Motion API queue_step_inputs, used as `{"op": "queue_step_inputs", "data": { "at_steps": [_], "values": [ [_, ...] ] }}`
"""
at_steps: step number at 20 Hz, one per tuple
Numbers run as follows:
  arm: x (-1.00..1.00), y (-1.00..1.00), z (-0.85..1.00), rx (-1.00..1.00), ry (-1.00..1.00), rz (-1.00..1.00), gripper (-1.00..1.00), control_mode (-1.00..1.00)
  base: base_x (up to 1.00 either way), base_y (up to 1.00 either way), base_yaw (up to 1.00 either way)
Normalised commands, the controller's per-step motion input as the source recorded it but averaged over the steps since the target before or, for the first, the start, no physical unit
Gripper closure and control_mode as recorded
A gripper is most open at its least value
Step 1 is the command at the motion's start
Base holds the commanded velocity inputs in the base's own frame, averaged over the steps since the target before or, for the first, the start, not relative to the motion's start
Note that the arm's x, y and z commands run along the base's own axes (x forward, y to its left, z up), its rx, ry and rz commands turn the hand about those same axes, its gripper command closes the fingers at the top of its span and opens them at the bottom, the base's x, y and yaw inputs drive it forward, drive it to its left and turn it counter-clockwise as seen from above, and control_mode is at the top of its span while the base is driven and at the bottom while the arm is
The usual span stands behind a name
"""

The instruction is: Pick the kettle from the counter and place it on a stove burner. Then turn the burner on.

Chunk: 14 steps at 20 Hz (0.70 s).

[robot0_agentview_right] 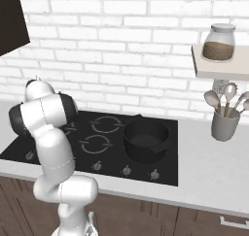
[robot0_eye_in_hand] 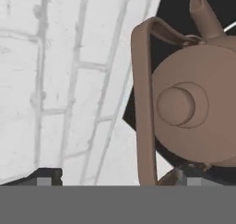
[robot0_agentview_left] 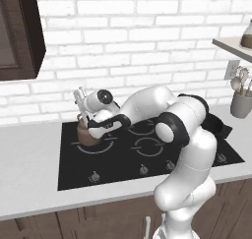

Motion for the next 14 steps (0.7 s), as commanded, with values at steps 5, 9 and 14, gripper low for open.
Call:
{"op": "queue_step_inputs", "data": {
  "at_steps": [5,9,14],
  "values": [
    [0.0,0.0,0.64,0.0,0.0,0.0,-1.0,-1.0,0.0,0.0,0.0],
    [-0.44,-0.01,0.94,0.0,0.0,0.01,-1.0,-1.0,0.0,0.0,0.0],
    [-0.99,-0.18,0.38,-0.09,0.0,0.28,-1.0,-1.0,0.0,0.0,0.0]
  ]
}}
